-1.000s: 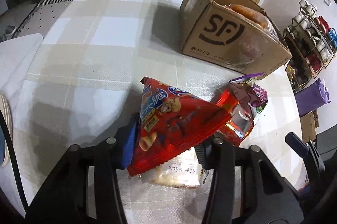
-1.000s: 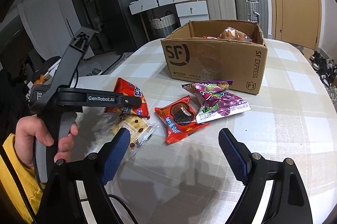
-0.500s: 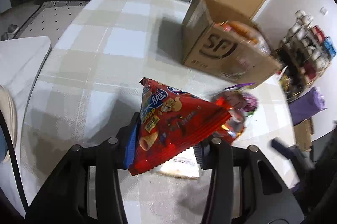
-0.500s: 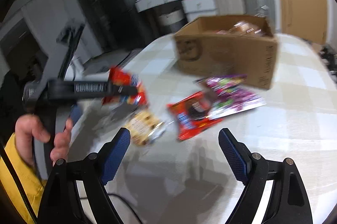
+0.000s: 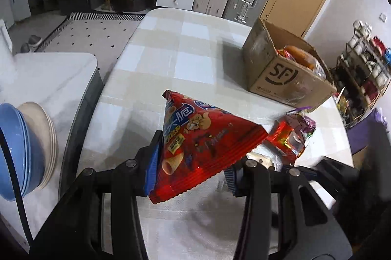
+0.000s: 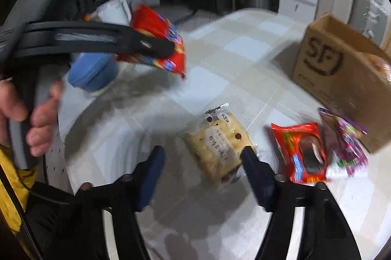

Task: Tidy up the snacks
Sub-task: 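Lower the right gripper onto the cream biscuit pack while the left gripper holds the red bag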

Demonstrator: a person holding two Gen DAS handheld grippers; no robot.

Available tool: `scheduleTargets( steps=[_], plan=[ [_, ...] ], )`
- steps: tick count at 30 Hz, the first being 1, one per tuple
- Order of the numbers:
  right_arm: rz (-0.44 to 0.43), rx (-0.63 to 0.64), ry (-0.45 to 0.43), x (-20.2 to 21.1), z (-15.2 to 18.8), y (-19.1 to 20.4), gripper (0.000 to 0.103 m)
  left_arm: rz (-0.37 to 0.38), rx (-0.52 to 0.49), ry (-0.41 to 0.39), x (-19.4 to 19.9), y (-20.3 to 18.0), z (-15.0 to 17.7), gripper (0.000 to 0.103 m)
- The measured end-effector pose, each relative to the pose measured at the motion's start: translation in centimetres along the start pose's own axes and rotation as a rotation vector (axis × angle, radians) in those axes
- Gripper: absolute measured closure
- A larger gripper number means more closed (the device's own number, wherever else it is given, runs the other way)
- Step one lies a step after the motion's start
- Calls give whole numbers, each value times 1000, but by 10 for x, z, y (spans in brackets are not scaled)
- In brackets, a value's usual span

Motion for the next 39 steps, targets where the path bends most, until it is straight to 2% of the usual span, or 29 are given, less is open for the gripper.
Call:
scheduleTargets(
  steps=[3,9,17,23,26,28,32,37,39],
  plan=[
    [33,79,68,-21,-7,-2,37,-13,3,-19,7,10,-3,61],
    [64,184,78,-34,-15,1,37,23,25,-27,14,16,-5,61],
    [106,273,127,-47,-16,3,34,30,45,-58,18,12,-7,61],
    [39,216,164,-54,-16,-4,33,32,45,-50,16,8,-7,61],
    [43,205,144,-56,-17,-4,34,31,46,-45,14,8,-7,61],
    [44,194,129,-53,-16,-4,39,31,53,-49,13,8,-7,61],
    [81,115,121,-47,-9,-3,40,35,63,-59,14,9,-8,61],
    [98,63,69,-32,1,-1,42,33,56,-52,14,7,-8,61],
    [67,22,65,-26,3,-4,42,24,41,-49,15,5,-7,61]
  ],
)
Point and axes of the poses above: each gripper's, at about its wrist camera, not at the fingertips, and x roughly against the way its jaws point, y to its left, z to its underside, the point moved 5 cm from there along -x, roughly the way its jaws point, and after that the axes turned 11 degrees about z, right-handed, at the moved point
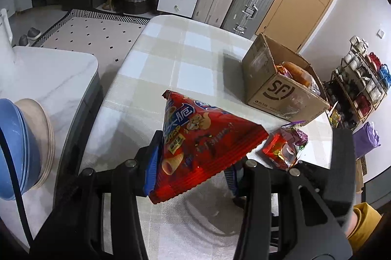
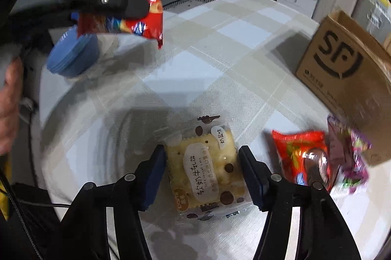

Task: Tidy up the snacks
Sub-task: 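Lower the right gripper onto the cream biscuit pack while the left gripper holds the red bag, then lift the cream biscuit pack with the right gripper and carry both packs toward the box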

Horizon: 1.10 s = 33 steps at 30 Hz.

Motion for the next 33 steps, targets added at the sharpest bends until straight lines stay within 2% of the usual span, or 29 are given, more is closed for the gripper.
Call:
scheduleTargets(
  steps=[4,9,13,16,21,24,27,33],
  plan=[
    [-39,-93,-35,17,7,-11,42,-21,-13,8,-3,-1,3,61],
    [-140,-246,-81,42,18,-27,42,-28,-12,17,-5,-3,9,61],
    [-190,-363,-152,73,33,-47,42,-37,-33,17,-5,-12,13,61],
    [-200,-434,-207,97,48,-62,42,-15,-35,19,-5,-26,18,61],
    [-161,-490,-284,127,65,-85,42,9,-62,24,-3,-58,35,61],
    [-151,-521,-293,132,77,-95,42,9,-115,32,-4,-88,52,61],
    [-143,-542,-298,136,86,-104,42,60,-131,52,-7,-114,70,61],
    [-141,-564,-306,136,99,-115,41,110,-161,89,-13,-153,98,61]
  ],
)
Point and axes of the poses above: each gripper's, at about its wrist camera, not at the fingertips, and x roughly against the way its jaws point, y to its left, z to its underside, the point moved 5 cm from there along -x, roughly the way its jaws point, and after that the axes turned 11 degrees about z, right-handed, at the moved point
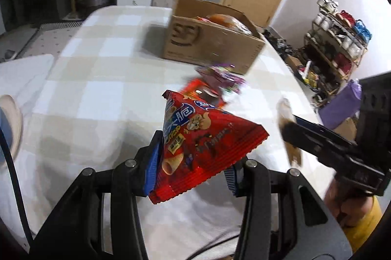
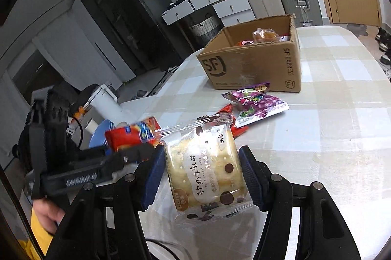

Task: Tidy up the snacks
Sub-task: 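Lift the cream biscuit pack with the right gripper and carry both packs toward the box, then lower both packs into the box and open both grippers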

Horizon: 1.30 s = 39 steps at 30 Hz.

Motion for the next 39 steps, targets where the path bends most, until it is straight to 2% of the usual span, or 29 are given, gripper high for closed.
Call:
scheduleTargets(
  steps=[6,13,19,24,26,30,34,39],
  plan=[
    [-16,-21,2,2,0,-10,41,13,-40,-2,-1,-21,6,61],
    [-30,-49,-12,4,-4,-9,41,22,-53,-4,4,-22,5,61],
    [-46,-72,-65,19,-32,-2,41,38,-39,-28,20,-16,-15,61],
    [-32,-65,-100,30,-77,0,41,28,-50,-76,38,-11,-60,61],
    [40,-49,-119,33,-101,-2,41,-4,-75,-96,42,-12,-81,61],
    [83,-70,-115,24,-142,-11,41,-27,-125,-117,41,-16,-133,61],
    [92,-92,-97,5,-175,-22,41,-19,-164,-94,17,-19,-181,61],
    [105,-97,-66,-31,-211,-37,41,-37,-148,-52,-30,-10,-230,61]
  ],
)
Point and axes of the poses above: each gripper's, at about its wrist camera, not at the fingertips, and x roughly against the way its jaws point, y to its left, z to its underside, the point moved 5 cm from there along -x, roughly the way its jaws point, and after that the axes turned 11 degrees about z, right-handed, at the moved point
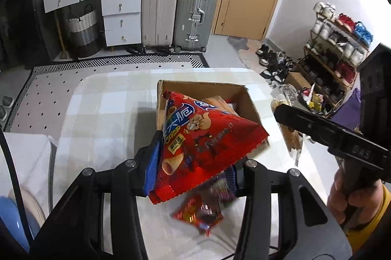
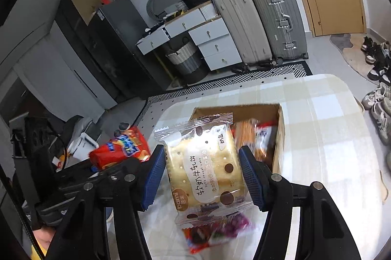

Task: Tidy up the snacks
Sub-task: 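Lower both packs into the box and open both grippers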

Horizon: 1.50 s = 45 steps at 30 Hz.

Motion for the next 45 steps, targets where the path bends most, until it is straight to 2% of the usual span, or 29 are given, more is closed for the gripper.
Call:
scheduleTargets(
  steps=[6,8,10,14,18,22,30,34,39,45],
  plan=[
    [-54,-45,48,-53,-30,-14,41,4,-23,75,-79,9,-42,61],
    [-64,-83,78,-73,-36,-23,41,-15,-36,109,-103,13,-49,61],
    [-68,-99,113,-90,-39,-29,41,-47,-70,138,-123,16,-51,61],
    [9,-21,141,-115,-39,-36,41,-40,-82,164,-152,21,-50,61],
    [-8,-64,180,-130,-33,-44,41,-31,-89,186,-180,26,-46,61],
    [24,-81,197,-143,-28,-52,44,-36,-99,196,-193,28,-34,61],
    [105,-32,199,-148,-24,-45,44,-20,-95,216,-206,35,-28,60],
    [143,-11,194,-151,-24,-44,44,7,-75,268,-213,36,-14,54],
    [165,-4,204,-149,-22,-42,44,-22,-115,276,-212,36,-12,53],
    [191,21,179,-136,-24,-41,43,-40,-117,268,-200,28,-13,52]
  ],
)
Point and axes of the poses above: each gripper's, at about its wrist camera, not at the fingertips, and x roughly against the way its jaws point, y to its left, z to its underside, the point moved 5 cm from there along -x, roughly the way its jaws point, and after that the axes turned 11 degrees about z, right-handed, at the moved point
